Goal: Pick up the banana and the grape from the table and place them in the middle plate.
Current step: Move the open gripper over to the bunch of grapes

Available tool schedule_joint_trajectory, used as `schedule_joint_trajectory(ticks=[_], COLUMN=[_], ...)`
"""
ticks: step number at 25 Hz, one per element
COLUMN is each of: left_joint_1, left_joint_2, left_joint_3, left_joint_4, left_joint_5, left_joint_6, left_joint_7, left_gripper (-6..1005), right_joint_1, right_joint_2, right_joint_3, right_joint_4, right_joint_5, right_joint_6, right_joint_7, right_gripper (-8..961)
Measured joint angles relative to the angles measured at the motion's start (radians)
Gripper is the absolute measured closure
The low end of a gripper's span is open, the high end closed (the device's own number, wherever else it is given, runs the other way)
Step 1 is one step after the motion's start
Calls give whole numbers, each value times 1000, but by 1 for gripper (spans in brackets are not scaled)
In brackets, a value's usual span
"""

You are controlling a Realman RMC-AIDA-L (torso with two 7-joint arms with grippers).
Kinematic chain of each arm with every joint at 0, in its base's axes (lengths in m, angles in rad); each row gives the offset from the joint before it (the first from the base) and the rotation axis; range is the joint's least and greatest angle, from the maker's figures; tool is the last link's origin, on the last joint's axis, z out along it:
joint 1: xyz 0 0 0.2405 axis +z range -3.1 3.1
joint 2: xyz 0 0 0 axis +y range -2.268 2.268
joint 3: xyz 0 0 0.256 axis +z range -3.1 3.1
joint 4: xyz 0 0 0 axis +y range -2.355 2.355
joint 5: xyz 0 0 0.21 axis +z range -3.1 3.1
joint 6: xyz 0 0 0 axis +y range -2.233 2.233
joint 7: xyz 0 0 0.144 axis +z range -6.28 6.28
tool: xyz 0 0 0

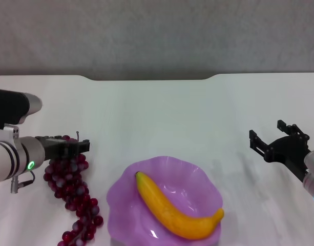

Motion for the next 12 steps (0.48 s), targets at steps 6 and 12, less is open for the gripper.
schedule_joint_trajectory(ticks=[6, 12], left_joint_1=[-8, -11], left_joint_2=[0, -1], left_joint_3=[0, 0], left_joint_4=[-41, -59], left_joint_5=[-7, -7], left_joint_6=[33, 44], left_joint_7=[0, 0], left_gripper=[177, 183], right_joint_1=[0, 0], right_joint_2=[0, 0], right_joint_3=[-5, -8], right_joint_4=[2, 3], right_joint_5=[0, 0], right_joint_6=[-3, -7], right_joint_7=[2, 4], right_gripper=[134, 135])
